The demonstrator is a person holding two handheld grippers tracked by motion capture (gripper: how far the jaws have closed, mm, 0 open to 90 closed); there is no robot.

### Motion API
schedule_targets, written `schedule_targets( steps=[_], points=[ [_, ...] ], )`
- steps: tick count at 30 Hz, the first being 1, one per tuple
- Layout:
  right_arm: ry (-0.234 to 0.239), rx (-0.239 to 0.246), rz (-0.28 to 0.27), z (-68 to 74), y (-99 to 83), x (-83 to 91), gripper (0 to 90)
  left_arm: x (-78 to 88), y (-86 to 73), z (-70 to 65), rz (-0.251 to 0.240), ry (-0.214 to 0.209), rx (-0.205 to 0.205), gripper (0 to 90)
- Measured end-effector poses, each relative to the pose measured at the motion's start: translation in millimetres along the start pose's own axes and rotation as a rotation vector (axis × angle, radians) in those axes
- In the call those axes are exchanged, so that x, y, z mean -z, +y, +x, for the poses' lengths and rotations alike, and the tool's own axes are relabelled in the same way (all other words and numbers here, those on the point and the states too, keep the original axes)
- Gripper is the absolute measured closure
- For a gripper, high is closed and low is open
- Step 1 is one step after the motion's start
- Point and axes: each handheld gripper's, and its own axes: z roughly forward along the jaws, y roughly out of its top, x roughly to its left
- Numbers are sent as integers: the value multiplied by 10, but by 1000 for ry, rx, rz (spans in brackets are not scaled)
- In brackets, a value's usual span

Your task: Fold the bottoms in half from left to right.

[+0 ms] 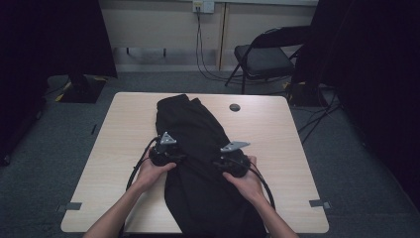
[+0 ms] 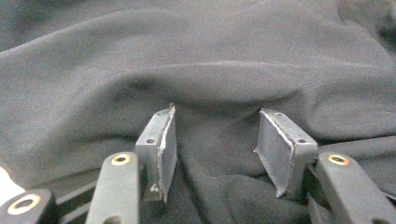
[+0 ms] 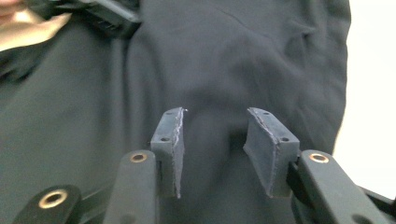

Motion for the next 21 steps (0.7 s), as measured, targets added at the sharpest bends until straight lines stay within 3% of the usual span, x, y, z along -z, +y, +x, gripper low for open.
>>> schedule_targets(
  steps=[1, 2, 5, 6, 7, 10, 14, 16, 19, 20, 21],
  points=[
    [-13, 2, -20, -3, 49, -82, 556, -2, -2, -5, -2, -2, 2, 468],
    [5, -22, -15, -75, 130, -233, 553, -1, -3, -5, -1, -2, -1, 464],
    [-31, -4, 17, -139, 154, -354, 562, -2, -15, -7, -10, -3, -3, 463],
    [10, -22, 50, -228, 115, -454, 580, 1, -23, -7, -12, -5, -2, 461],
    [10, -22, 50, -228, 115, -454, 580, 4, -28, -6, -16, 1, -9, 461],
    [13, -36, 30, -264, 58, -425, 581, 2, -43, -12, -27, -3, -11, 447],
    [22, -8, 44, -210, -34, -319, 580, 30, -74, -65, -29, -8, -20, 446],
    [57, 18, 84, -128, -133, -171, 579, 90, -126, -183, -19, -35, -52, 446],
    [73, 35, 90, -53, -230, -66, 576, 144, -166, -275, -11, -69, -56, 446],
    [85, 48, 88, 72, -390, 94, 570, 211, -208, -386, 10, -109, -98, 446],
    [85, 48, 88, 72, -390, 94, 570, 211, -208, -386, 10, -109, -98, 446]
  ],
)
